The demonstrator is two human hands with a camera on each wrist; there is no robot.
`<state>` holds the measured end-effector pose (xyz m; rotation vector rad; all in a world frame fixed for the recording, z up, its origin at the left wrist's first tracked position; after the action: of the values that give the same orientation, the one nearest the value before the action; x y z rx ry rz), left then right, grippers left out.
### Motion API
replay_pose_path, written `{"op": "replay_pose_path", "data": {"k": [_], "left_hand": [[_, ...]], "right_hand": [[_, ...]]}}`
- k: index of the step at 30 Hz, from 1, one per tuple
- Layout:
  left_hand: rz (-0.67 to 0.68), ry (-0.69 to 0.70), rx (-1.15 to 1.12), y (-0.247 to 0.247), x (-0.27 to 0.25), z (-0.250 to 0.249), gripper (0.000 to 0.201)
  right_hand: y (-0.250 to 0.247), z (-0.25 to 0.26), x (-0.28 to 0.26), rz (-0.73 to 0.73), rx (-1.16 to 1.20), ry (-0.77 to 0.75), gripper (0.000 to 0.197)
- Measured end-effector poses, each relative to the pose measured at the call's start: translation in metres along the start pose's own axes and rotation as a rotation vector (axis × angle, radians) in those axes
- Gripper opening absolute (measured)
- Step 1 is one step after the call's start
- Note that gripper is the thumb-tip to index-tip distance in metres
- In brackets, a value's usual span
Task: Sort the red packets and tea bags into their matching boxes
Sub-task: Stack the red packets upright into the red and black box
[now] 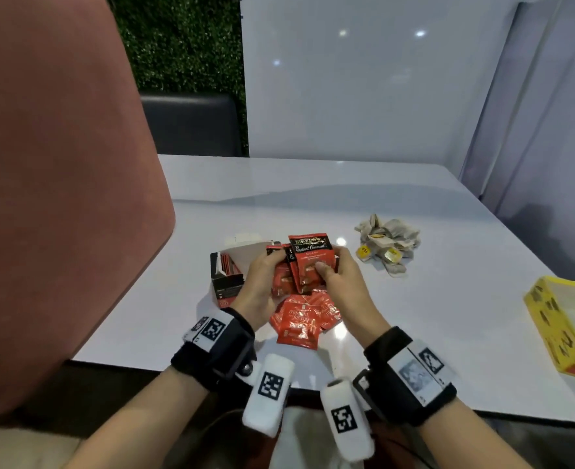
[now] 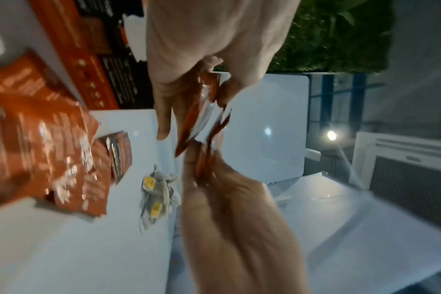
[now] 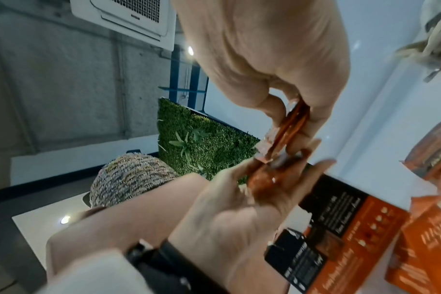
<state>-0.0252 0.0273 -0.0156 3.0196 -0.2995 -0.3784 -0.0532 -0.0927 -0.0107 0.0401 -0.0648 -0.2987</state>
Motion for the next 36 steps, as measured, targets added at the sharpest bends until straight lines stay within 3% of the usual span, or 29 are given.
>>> {"op": "replay_pose_path", "data": {"k": [4,7,11,14,17,19,22,25,29,31,34,36], "left_hand": [[0.105,-0.044,-0.276,0.004,0.000,0.004,0.025],[0.071,-0.099,-0.246,0.002,0.003,0.016,0.013],[0.039,-0.160,-0.253,-0.009,0.003,0.026,0.019],[0.102,-0.123,-0.293,-0.026,-0.002,0.023,0.021],[0.177,-0.091,-0.290,-0.039,-0.008,0.019,0.018],[0.225,-0.074,-0.305,-0.043,-0.011,0.019,0.023],[0.295,-0.121,-0.329,-0.043,-0.013,0.023,0.054],[0.334,-0.188,-0.346,-0.043,-0.015,0.028,0.066],[0.300,-0.207,-0.390,-0.048,-0.012,0.034,0.095],[0.305,-0.206,-0.387,-0.048,-0.012,0.036,0.105],[0.318,-0.220,-0.396,-0.043,-0.015,0.037,0.111],[0.322,-0.243,-0.441,-0.038,-0.016,0.037,0.107]], "right_hand": [[0.015,-0.006,-0.002,0.017,-0.226,-0.064,0.031],[0.030,-0.016,-0.006,0.130,-0.407,-0.125,0.028],[0.034,-0.007,-0.007,0.351,-0.597,-0.090,0.035],[0.016,0.018,0.017,0.357,-0.592,-0.051,0.029],[-0.006,0.026,0.064,0.286,-1.097,-0.171,0.028],[-0.007,0.011,0.085,0.460,-1.400,-0.202,0.037],[0.002,-0.022,0.097,0.871,-1.694,-0.277,0.068],[0.010,-0.031,0.104,0.997,-1.801,-0.451,0.074],[0.010,-0.026,0.106,1.061,-1.846,-0.496,0.079],[0.001,-0.022,0.104,1.026,-1.839,-0.433,0.066],[-0.016,-0.011,0.105,0.850,-1.676,-0.358,0.029],[-0.029,0.005,0.104,0.668,-1.509,-0.294,0.028]]}}
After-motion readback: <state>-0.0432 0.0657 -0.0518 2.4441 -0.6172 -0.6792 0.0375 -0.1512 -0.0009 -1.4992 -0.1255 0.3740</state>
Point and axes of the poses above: each hand's wrist, its own x-axis towards the middle knuckle, its own y-axis out of the palm, z = x × y, the point moved 4 cm from there along x, towards the middle knuckle, and after that the axes turned 12 degrees about x, right-handed, at the moved point
